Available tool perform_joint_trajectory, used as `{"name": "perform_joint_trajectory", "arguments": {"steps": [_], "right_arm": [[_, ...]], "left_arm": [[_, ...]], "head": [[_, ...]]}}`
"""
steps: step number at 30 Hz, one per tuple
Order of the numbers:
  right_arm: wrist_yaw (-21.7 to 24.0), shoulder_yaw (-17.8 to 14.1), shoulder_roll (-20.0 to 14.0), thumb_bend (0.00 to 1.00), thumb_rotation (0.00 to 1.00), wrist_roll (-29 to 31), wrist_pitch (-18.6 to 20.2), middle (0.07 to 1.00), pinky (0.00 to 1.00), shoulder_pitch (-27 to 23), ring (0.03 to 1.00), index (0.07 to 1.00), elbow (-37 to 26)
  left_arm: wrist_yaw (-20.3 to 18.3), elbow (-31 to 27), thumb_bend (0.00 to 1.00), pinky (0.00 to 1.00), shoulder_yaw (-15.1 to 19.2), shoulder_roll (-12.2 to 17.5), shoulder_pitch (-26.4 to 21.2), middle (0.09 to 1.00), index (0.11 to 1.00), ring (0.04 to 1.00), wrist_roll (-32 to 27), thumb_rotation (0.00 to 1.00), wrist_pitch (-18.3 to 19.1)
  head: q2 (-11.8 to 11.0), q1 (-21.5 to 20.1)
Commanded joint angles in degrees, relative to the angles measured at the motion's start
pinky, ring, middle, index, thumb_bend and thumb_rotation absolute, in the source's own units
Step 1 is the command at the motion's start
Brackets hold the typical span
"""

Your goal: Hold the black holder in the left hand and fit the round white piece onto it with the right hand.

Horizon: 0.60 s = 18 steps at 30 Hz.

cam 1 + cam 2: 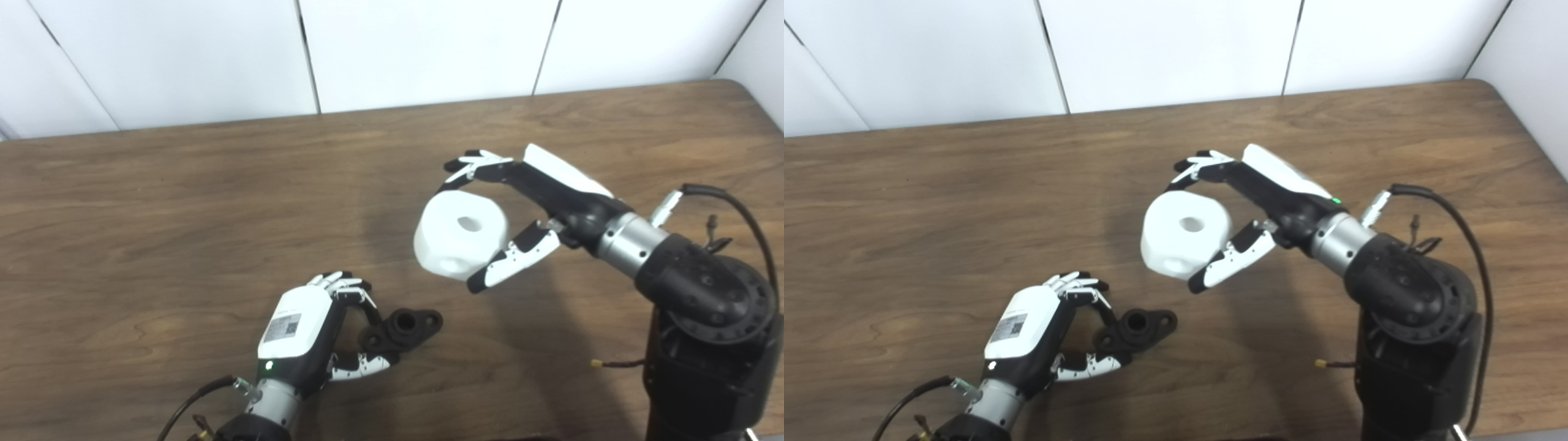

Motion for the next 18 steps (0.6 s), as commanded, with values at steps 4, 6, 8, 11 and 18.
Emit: {"name": "perform_joint_trajectory", "arguments": {"steps": [4,6,8,11,18], "right_arm": [[4.9,2.2,-0.2,0.51,0.15,-0.2,-0.3,0.903,0.94,-0.2,1.0,0.485,-1.9],[4.1,3.0,-0.5,0.51,0.15,0.1,-0.3,0.902,0.93,0.4,1.0,0.485,-2.1],[3.5,3.6,-0.6,0.51,0.15,0.4,-0.3,0.902,0.92,1.0,0.998,0.485,-2.1],[2.5,4.8,-1.0,0.51,0.15,0.8,-0.2,0.905,0.93,1.9,0.997,0.486,-2.2],[0.0,8.3,-3.3,0.51,0.15,1.5,-0.2,0.905,0.96,3.2,1.0,0.488,-2.0]], "left_arm": [[-3.5,0.5,0.52,0.9,-1.1,-0.4,0.3,0.793,0.489,0.892,0.1,0.04,1.2],[-3.4,0.5,0.52,0.89,-1.2,-0.4,0.2,0.789,0.489,0.888,0.2,0.04,1.2],[-3.4,0.4,0.52,0.89,-1.2,-0.5,0.2,0.788,0.489,0.886,0.2,0.04,1.4],[-3.8,0.1,0.52,0.9,-1.3,-0.6,0.1,0.79,0.489,0.889,0.3,0.04,1.7],[-3.8,0.0,0.52,0.89,-1.5,-0.8,-0.1,0.788,0.489,0.887,0.5,0.04,1.7]], "head": [[0.7,0.2],[0.9,0.2],[1.1,0.3],[1.4,0.5],[1.9,0.8]]}}
